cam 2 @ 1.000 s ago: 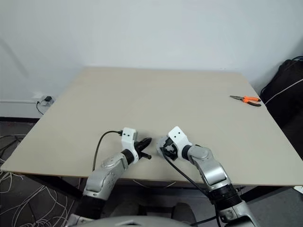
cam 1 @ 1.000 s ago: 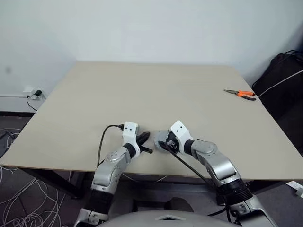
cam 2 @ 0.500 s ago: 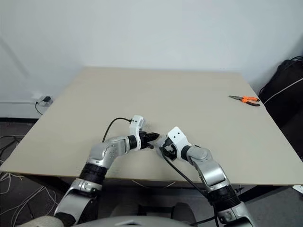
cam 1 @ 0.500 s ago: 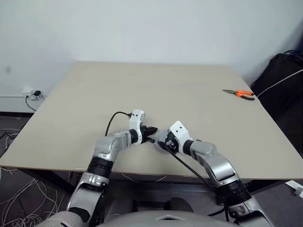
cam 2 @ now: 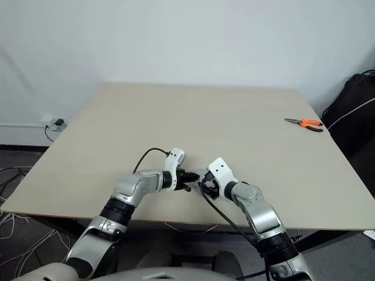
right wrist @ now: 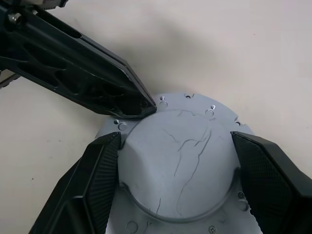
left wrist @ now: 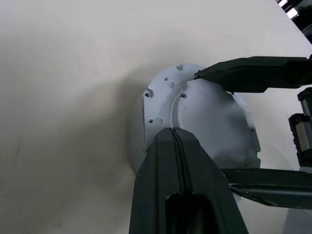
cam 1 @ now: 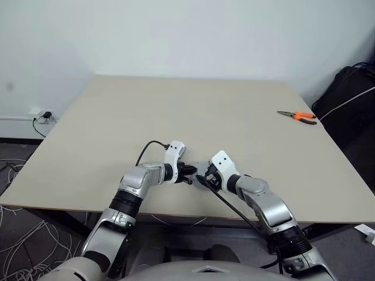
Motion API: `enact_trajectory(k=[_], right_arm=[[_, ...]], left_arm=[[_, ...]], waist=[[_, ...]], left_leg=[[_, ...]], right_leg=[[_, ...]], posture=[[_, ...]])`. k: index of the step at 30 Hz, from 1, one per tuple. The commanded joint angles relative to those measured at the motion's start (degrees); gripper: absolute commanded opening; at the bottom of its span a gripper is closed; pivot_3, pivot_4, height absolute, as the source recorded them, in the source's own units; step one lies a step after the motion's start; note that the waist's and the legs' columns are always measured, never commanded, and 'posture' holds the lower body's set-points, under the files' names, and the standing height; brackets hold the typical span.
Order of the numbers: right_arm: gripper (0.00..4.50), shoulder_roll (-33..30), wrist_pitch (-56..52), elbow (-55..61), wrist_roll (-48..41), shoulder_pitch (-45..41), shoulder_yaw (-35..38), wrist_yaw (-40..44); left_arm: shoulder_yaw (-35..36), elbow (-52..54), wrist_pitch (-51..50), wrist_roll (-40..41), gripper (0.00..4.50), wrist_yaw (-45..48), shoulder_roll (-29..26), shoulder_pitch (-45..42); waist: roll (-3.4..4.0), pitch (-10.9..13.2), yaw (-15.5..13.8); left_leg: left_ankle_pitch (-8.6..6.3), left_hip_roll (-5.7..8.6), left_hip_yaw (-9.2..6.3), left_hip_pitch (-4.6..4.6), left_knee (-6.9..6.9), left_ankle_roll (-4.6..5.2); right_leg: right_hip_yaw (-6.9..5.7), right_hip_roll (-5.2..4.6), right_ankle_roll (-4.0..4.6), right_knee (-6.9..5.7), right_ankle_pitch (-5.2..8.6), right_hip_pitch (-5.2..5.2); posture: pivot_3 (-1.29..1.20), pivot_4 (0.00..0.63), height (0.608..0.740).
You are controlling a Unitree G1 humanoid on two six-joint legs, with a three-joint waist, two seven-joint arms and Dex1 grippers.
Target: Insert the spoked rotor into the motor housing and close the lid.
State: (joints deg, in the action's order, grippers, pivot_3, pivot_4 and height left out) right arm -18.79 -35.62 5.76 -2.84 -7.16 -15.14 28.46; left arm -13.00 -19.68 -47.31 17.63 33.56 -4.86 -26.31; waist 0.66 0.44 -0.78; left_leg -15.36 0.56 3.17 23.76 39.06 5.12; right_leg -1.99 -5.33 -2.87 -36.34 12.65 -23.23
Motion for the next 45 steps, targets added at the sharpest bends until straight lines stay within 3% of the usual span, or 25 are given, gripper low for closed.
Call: enact_trajectory(k=[1,5,9,17,24,38,45], right_arm=[[3.27,-0.23,-0.77,0.43,0.36,0.38,-0.48,-0.03],[3.27,-0.21,-0.01,1.21,-0.75,0.83,-0.47,1.37],[4.47,-0.77,-1.05,4.09,-2.31,2.19,-0.08,2.73],[4.47,-3.52,-1.75,13.56,-3.88,8.39,4.37,1.48],[4.47,-2.05,-2.03,17.77,-4.90,13.56,10.30,-3.42],[4.47,7.61,-7.96,22.65,-16.43,20.34,18.48,-8.45],[4.47,14.96,-11.80,18.83,-20.67,17.33,23.10,-15.08]], left_arm=[[-2.24,0.62,-1.39,-1.67,0.00,0.20,-0.12,0.20],[-2.22,1.00,-1.48,-1.95,0.00,0.39,0.39,0.43],[-2.18,1.90,-1.74,-1.88,0.00,0.32,0.65,0.99],[-2.08,5.80,-3.09,-1.22,0.00,0.27,0.21,3.07],[-1.52,7.74,-3.91,-0.69,0.00,-0.06,0.23,4.61],[-1.22,9.04,-4.11,-0.58,0.00,-0.21,0.07,5.47],[-0.75,9.10,-4.26,-0.68,0.00,-0.29,-0.10,5.41]], waist=[[0.02,-0.04,0.00],[0.00,-0.14,-0.04],[0.02,-0.15,-0.11],[0.03,-0.16,-0.22],[0.03,-0.16,-0.34],[0.04,-0.16,-0.45],[0.09,-0.17,-0.32]], left_leg=[[0.00,0.00,0.00,0.00,-0.01,0.00],[0.00,0.01,0.00,0.01,-0.03,0.00],[-0.01,0.02,0.00,0.10,-0.06,0.00],[-0.02,0.03,-0.01,0.29,-0.25,-0.01],[-0.02,0.05,-0.01,0.28,-0.25,0.00],[-0.02,0.05,-0.02,0.28,-0.24,0.01],[-0.02,0.05,-0.03,0.28,-0.24,0.00]], right_leg=[[0.00,0.00,0.00,0.01,0.00,0.00],[0.01,-0.05,0.00,0.03,0.00,-0.01],[-0.01,-0.08,0.00,0.09,0.00,-0.08],[-0.04,-0.11,0.02,0.34,0.01,-0.25],[-0.07,-0.15,0.01,0.32,0.01,-0.23],[-0.09,-0.14,0.01,0.31,0.01,-0.22],[-0.09,-0.13,0.01,0.29,0.00,-0.22]], posture=[[0.00,0.000,0.740],[0.00,0.000,0.740],[0.00,0.000,0.740],[0.00,0.000,0.740],[0.00,0.000,0.740],[0.00,0.000,0.740],[0.00,0.000,0.740]])
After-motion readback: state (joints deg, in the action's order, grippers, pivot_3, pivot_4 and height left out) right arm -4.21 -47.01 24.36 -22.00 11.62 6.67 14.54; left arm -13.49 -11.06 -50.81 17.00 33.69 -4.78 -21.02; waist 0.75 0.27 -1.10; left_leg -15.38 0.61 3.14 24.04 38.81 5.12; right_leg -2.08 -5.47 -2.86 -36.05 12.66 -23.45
